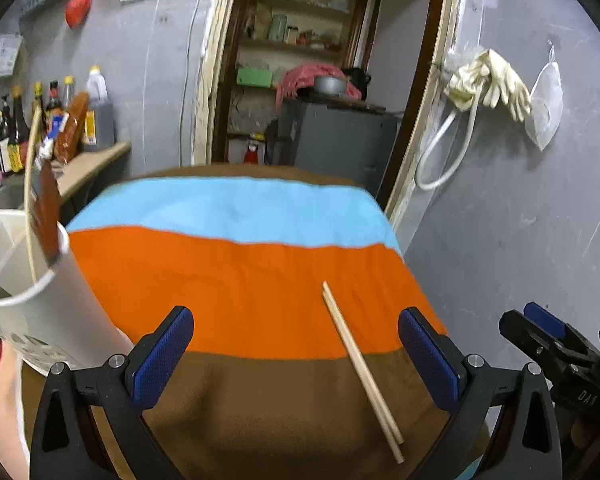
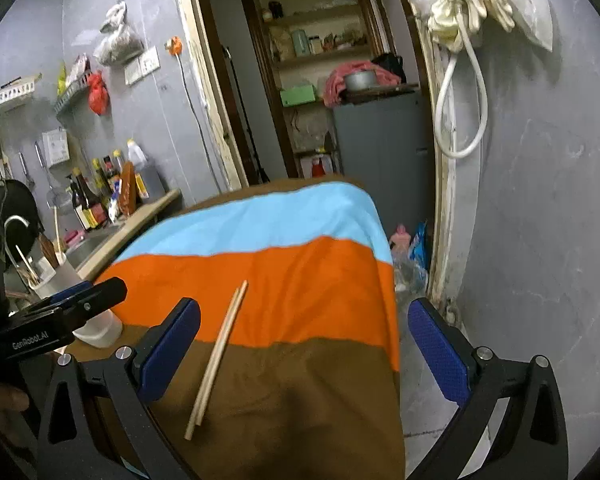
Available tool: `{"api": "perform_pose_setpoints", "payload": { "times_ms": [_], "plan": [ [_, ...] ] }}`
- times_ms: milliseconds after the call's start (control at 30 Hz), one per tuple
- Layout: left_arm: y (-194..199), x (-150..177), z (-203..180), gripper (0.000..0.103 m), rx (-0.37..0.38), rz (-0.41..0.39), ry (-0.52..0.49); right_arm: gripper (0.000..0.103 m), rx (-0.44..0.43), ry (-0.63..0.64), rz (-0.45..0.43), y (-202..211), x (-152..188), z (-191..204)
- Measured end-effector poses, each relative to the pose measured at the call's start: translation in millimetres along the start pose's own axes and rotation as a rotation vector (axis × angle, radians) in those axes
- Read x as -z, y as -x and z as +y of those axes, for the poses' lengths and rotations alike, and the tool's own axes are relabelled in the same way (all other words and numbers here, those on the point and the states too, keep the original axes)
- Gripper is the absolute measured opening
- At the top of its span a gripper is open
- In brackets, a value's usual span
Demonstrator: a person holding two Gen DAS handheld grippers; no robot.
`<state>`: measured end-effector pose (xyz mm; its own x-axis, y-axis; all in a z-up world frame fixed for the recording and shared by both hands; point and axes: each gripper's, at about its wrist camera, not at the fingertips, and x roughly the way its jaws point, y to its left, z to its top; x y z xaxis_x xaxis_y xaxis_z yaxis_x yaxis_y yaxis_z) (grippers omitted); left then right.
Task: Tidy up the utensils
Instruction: 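Move both tools back down to the remaining chopsticks on the cloth, then grasp one chopstick with the left gripper while the right grasps the other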
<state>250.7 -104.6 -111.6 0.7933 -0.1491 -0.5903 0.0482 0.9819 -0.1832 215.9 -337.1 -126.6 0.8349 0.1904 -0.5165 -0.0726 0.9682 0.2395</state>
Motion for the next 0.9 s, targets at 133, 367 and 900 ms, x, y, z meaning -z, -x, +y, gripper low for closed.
{"api": "perform_pose_setpoints", "payload": {
  "times_ms": [133, 367, 900],
  "plan": [
    [-14, 8, 6, 0.103, -0.018, 0.057, -0.001, 0.102, 0.015, 0.022, 0.038, -14, 9, 3],
    [-28, 20, 16, 0.103, -0.056, 0.118, 0.037, 0.102, -0.012, 0.078, 0.116, -36, 18, 16],
    [-48, 30, 42, 0.103, -0.087, 0.205, 0.182, 0.080, -0.066, 0.260, 0.285, -52, 48, 60]
  ]
}}
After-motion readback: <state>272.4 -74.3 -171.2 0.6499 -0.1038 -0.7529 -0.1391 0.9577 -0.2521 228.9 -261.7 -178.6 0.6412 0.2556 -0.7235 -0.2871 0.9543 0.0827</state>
